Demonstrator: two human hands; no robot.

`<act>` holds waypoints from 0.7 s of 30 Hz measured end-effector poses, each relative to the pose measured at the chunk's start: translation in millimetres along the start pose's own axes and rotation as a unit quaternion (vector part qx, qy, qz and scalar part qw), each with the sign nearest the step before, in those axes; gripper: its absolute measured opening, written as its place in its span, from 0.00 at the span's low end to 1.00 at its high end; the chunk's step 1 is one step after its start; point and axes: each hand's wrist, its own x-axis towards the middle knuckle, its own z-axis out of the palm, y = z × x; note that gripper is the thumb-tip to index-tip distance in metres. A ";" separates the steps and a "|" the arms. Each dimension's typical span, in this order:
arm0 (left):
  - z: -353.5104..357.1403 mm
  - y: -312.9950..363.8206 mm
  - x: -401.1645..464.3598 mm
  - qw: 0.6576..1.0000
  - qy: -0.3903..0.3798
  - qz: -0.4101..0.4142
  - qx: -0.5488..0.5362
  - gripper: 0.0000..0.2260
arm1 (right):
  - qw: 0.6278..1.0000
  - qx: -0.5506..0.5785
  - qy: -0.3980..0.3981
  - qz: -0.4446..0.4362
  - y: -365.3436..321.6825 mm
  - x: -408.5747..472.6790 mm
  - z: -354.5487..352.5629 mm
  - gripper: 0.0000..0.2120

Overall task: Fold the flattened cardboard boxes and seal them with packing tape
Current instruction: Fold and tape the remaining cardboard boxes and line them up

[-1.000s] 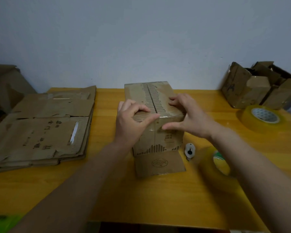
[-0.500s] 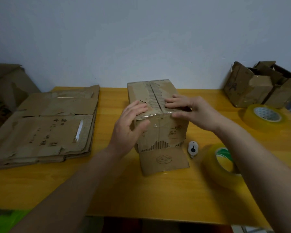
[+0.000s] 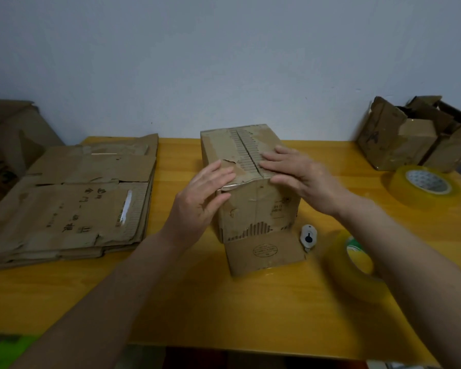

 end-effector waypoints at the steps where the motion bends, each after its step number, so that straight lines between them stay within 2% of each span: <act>1: 0.3 0.3 0.2 1.000 0.002 -0.005 -0.006 0.17 | 0.995 0.093 0.017 0.036 3.2 -4.7 -1.6 0.20; 5: 2.6 2.6 0.2 0.999 0.007 -0.030 -0.036 0.16 | 0.936 0.315 0.120 0.105 11.9 -21.6 -3.2 0.19; 9: 2.0 3.9 0.4 0.998 0.012 -0.048 -0.044 0.15 | 0.880 0.429 0.126 0.157 21.6 -25.8 -6.6 0.20; 16: -1.5 9.4 2.6 0.990 0.021 -0.112 -0.089 0.14 | 0.839 0.501 0.077 0.197 29.5 -32.3 -10.2 0.33; 18: -2.9 11.6 3.3 0.986 0.034 -0.128 -0.105 0.13 | 0.842 0.495 0.052 0.205 30.5 -36.0 -11.7 0.32; 21: -1.3 18.8 9.1 0.982 0.065 -0.143 -0.100 0.11 | 0.867 0.442 0.049 0.225 27.2 -38.8 -3.3 0.28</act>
